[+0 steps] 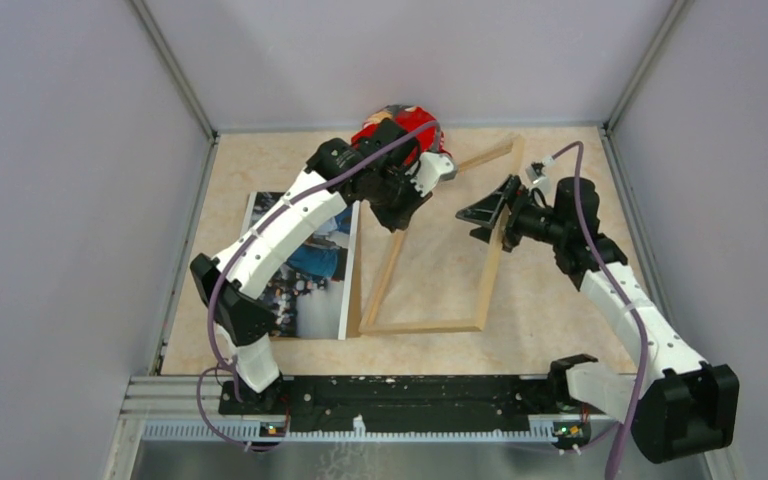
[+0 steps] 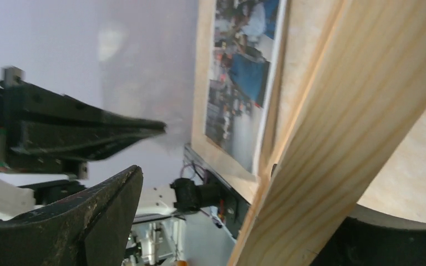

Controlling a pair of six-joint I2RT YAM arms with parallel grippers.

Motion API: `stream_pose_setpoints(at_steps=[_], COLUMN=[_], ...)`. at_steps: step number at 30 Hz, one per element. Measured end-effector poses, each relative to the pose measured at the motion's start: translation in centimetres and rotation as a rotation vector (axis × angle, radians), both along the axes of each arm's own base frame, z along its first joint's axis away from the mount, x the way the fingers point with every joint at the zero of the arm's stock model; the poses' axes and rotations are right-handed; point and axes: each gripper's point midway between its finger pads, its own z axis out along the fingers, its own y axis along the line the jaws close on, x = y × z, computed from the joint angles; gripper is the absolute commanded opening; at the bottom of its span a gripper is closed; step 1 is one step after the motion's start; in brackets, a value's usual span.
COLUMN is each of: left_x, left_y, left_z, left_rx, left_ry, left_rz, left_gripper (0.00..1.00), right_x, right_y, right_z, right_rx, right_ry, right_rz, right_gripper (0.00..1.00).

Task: Put the photo into the frame
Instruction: Place the photo frame at the center of the board.

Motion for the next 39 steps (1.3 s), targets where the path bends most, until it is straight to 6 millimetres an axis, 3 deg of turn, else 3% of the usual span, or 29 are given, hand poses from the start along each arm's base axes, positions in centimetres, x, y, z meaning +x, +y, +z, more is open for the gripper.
stream_pose_setpoints(at_steps=[6,12,19,23,29,32,39], left_x=[1.4,2.9,5.1,6.1,6.3,6.4,7.0], left_y=[0.5,0.8,2.0,3.2,5.7,6.3,6.6], left_z=[0.7,3.7,6.5,9.3,14.5,16.0,14.7], left_rx=[0.015,-0.011,0.007,-0.011,-0.064,-0.088,-0.047], left_ry=[-0.061,-0.164,-0.323,-0.452,-0.636,-0.686,-0.696], left_rz=[0.047,0.078,0.125,0.167,0.241,0.267,0.280], left_gripper=[0.00,0.00,0.00,0.00,0.00,0.00,0.00], right_x=[-1.9,-3.7,-4.1,-3.9,-3.5,-3.1,-2.0], right_y=[-2.0,-3.3,-5.5,-7.1,-8.9,-8.9,-10.7], right_z=[-3.4,-6.4,-9.3,-11.2,-15.0,-16.7,-20.3], right_rx=[-0.128,-0.241,-0.390,-0.492,-0.669,-0.768,-0.963], right_ry=[0.062,0.127,0.180,0.214,0.300,0.327,0.373], right_rz=[-0.001,0.001,-0.064,-0.108,-0.121,-0.095,-0.120], right_gripper=[0.85,0.80,0.53,0.44,0.46,0.46,0.46])
